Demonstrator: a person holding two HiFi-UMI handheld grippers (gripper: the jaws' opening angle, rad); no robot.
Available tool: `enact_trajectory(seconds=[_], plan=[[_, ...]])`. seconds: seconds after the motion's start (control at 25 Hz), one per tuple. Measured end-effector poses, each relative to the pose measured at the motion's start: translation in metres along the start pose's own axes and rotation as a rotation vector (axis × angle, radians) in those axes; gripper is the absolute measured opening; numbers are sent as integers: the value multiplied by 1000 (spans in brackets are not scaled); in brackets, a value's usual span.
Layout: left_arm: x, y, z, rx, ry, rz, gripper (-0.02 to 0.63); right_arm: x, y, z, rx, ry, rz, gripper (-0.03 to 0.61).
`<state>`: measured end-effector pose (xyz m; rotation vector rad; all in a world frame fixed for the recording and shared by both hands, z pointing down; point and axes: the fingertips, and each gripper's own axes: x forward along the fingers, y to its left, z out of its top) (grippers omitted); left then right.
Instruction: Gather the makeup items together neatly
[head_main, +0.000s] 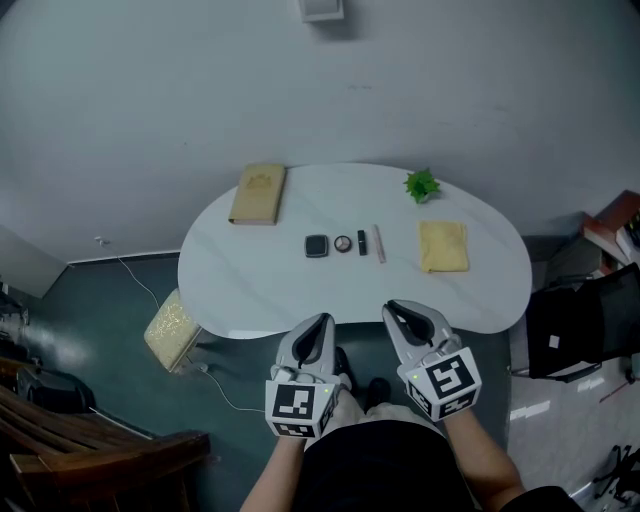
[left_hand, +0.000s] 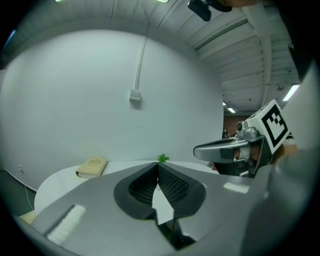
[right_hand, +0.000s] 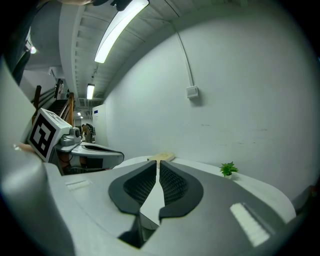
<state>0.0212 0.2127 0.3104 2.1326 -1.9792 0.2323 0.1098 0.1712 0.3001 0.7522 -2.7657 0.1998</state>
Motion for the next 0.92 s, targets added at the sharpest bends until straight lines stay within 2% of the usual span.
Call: enact_trajectory(seconds=[0.92], plan=[[-7,-17,2,15,3,-6,0,-14,7,-1,-12,-19,23,11]])
